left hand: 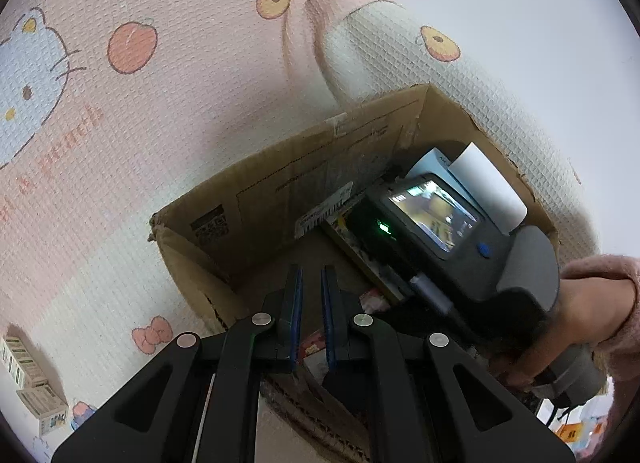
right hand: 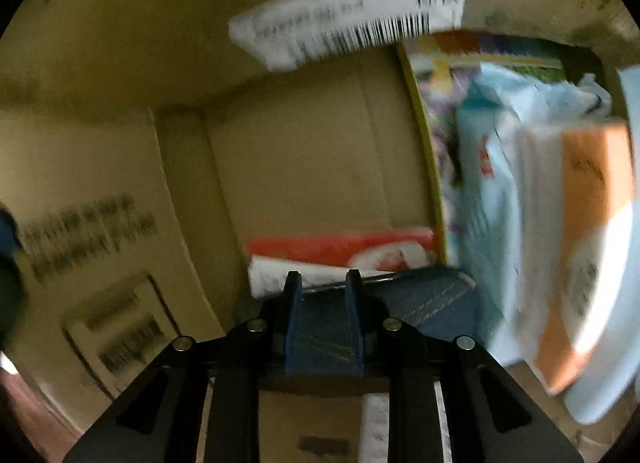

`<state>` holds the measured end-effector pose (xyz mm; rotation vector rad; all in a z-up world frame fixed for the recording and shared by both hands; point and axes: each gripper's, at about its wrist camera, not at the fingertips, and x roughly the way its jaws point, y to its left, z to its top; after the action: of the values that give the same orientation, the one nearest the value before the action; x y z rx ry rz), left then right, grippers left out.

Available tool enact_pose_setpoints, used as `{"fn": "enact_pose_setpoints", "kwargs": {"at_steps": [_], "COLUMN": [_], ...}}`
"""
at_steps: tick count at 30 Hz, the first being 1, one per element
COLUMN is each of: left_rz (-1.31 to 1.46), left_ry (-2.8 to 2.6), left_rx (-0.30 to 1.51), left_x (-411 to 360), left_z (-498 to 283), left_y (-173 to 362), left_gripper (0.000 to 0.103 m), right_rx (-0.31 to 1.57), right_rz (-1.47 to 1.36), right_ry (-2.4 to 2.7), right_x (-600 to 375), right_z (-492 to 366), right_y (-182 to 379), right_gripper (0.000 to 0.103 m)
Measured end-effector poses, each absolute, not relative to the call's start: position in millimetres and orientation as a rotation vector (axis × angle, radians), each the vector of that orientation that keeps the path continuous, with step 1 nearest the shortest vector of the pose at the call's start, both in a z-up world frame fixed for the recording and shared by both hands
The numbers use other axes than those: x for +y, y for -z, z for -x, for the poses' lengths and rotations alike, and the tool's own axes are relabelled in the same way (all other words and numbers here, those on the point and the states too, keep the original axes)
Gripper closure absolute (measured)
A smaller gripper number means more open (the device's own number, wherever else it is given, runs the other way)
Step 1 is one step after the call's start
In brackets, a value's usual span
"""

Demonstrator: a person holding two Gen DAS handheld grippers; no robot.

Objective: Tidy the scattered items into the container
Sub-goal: 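Lower the denim pouch into the box and open the right gripper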

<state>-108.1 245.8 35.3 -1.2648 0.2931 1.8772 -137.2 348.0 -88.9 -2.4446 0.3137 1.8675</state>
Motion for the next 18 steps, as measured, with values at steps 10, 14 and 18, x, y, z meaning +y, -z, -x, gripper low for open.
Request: {"fn": "enact_pose_setpoints", "kwargs": {"at_steps": [10, 14, 18], "left_rz": [1.28, 1.284, 1.289], "left_ry": [-1.893, -1.897, -1.893], "left_rx": [0.295, 0.284, 0.296], "left_x": [244.7, 243.2, 245.2], "left_z": [102.7, 103.3, 102.6], "left_y": [-35.7, -35.9, -35.6], "left_gripper": [0.093, 0.093, 0.093], "right_rx": [0.53, 0.593, 0.642], "right_rz": [2.43, 2.38, 2.482], "right_ry": [-1.851, -1.844, -1.737], "right_x": [354.0, 350.2, 339.1], "right_z": [126.3, 131.4, 131.2], "right_y": [89.2, 98.9, 117.0], "right_gripper": [0.084, 0.084, 0.084]}}
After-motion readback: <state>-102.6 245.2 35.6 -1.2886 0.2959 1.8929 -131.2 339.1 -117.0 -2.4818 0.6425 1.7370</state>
